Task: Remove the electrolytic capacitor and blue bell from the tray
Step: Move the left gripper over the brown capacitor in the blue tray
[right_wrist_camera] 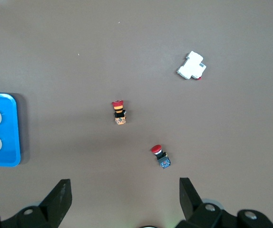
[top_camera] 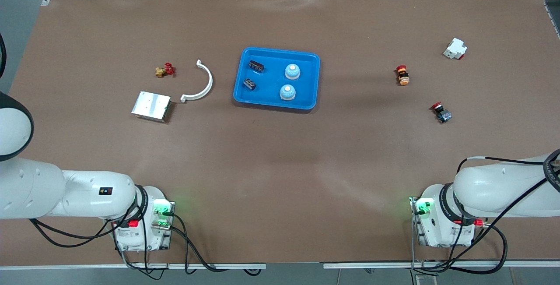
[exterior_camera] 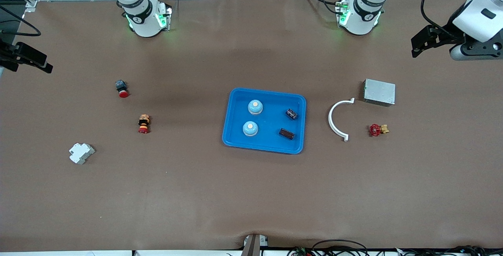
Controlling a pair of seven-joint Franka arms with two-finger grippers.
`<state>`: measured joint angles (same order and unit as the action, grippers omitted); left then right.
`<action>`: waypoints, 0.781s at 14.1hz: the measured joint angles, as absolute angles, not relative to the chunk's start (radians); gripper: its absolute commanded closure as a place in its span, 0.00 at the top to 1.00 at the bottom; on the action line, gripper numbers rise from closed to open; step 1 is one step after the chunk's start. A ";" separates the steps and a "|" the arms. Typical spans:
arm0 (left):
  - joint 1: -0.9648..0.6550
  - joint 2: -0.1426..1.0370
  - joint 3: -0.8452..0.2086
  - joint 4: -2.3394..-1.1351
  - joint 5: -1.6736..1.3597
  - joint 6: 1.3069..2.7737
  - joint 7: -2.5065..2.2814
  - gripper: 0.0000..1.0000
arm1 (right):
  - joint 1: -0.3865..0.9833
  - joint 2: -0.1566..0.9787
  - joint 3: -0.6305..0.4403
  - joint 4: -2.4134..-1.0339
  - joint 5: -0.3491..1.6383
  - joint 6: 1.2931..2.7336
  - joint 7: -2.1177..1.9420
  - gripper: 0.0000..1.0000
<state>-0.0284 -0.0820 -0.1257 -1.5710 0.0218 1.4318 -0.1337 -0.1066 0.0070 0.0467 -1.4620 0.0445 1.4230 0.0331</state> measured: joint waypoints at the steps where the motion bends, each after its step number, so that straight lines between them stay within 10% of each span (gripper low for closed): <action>1: -0.028 -0.082 -0.126 -1.570 0.022 1.431 -0.134 1.00 | -0.107 0.007 0.047 -1.462 0.044 1.423 0.033 1.00; 11: -0.036 0.055 -0.146 -1.583 0.016 1.425 -0.277 1.00 | -0.107 0.007 0.046 -1.461 0.043 1.422 -0.025 1.00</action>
